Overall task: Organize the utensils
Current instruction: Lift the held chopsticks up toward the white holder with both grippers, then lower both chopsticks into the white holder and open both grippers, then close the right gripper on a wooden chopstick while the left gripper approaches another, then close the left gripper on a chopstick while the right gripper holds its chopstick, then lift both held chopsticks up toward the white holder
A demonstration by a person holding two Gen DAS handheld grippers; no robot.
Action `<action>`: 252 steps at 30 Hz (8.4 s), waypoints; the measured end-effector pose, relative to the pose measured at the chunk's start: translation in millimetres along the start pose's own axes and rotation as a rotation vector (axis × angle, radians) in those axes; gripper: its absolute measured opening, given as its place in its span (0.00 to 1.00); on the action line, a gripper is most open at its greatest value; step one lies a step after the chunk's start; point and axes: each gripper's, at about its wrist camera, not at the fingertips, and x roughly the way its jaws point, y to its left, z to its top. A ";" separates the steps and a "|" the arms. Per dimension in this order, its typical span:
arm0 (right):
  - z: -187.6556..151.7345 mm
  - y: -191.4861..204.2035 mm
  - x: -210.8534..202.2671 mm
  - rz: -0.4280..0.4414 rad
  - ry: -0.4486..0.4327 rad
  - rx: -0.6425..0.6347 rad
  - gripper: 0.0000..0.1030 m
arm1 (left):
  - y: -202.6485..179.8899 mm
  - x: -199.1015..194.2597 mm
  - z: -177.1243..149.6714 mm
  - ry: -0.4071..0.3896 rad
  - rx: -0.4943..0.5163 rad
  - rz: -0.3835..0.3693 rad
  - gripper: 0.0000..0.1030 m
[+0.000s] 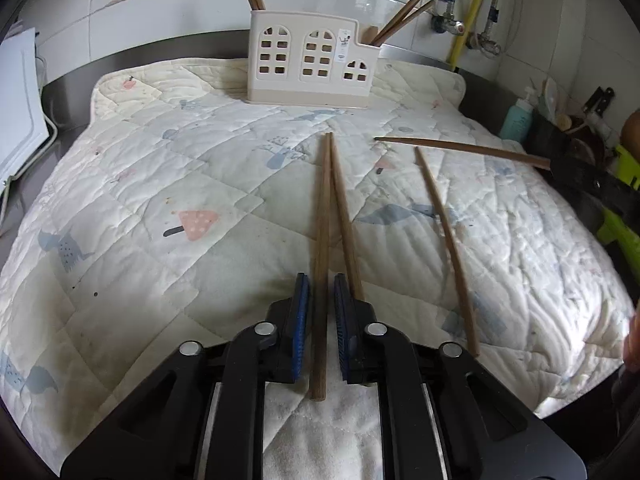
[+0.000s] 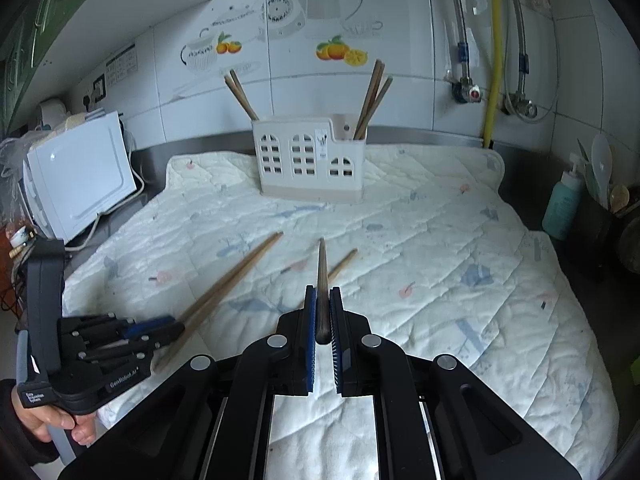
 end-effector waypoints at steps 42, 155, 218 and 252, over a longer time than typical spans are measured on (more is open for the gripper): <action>261.9 -26.9 16.3 0.077 -0.220 -0.080 0.06 | 17.7 -54.4 237.2 -0.296 0.097 -0.079 0.05; -53.1 17.8 47.7 -0.118 0.241 0.012 0.06 | 4.7 -12.0 0.9 -0.047 -0.059 -0.154 0.33; -38.4 3.2 16.6 -0.053 0.080 0.070 0.06 | -1.8 -12.2 47.4 -0.028 0.026 -0.115 0.05; 242.9 -24.5 52.5 0.021 -0.057 -0.146 0.06 | 14.7 -35.9 238.5 -0.264 0.104 -0.112 0.05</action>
